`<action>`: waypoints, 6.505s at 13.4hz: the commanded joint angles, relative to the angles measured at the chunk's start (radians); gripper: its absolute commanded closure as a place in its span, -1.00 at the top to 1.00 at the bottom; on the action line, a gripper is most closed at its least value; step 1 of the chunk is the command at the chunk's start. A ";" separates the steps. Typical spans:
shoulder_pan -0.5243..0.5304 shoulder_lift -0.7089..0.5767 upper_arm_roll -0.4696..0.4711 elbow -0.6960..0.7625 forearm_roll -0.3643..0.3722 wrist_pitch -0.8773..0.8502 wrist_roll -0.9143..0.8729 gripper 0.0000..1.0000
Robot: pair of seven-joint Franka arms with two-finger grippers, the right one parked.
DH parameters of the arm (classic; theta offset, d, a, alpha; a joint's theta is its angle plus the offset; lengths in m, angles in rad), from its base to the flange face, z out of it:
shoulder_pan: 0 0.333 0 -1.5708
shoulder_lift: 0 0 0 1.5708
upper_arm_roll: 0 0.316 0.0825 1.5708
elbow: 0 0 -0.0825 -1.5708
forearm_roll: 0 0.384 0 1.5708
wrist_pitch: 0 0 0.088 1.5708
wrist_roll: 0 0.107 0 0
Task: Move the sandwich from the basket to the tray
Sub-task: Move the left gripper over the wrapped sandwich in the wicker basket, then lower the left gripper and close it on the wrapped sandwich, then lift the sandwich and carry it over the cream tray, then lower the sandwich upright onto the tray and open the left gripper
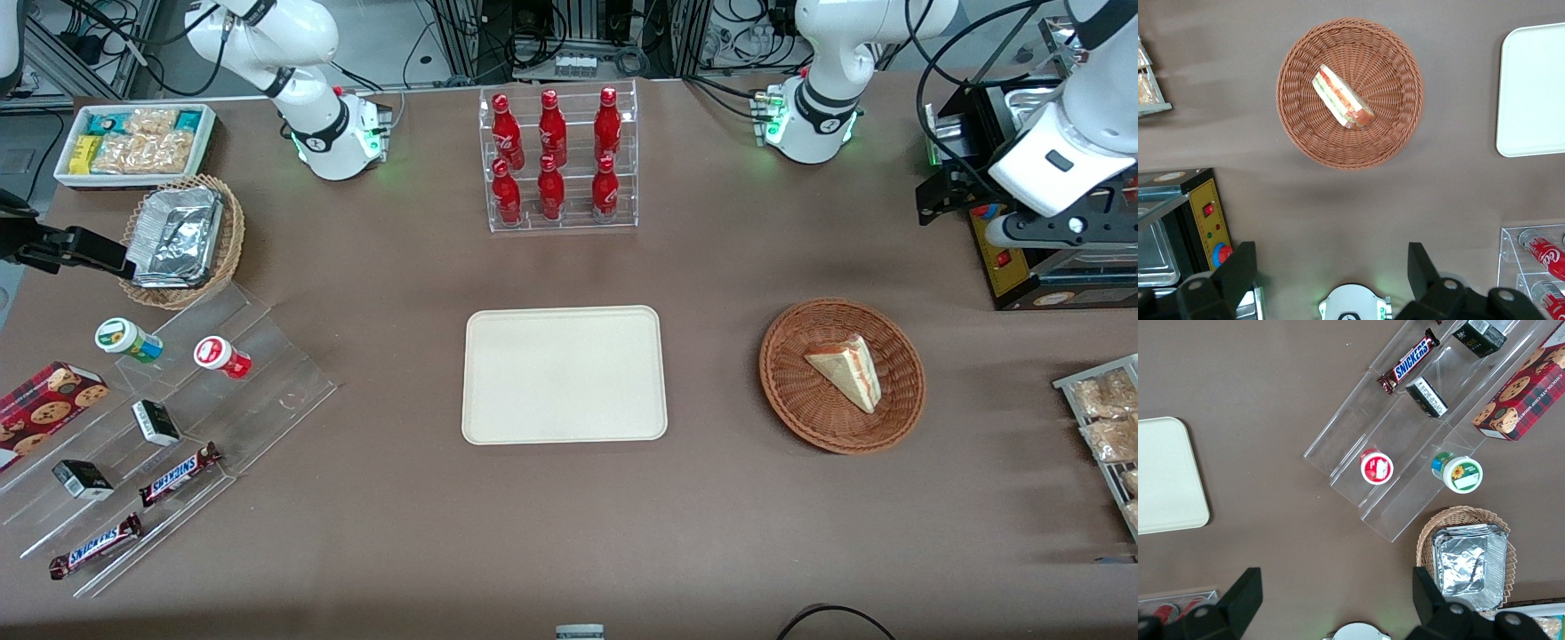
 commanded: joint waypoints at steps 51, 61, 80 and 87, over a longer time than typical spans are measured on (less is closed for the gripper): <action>-0.151 0.130 -0.061 -0.372 0.015 0.538 -0.839 -1.00; -0.604 0.726 -0.176 0.268 0.198 0.502 -1.134 -1.00; -0.625 0.889 -0.173 0.327 0.215 0.685 -0.933 0.95; -0.576 0.718 -0.172 0.331 0.158 0.525 -0.939 0.98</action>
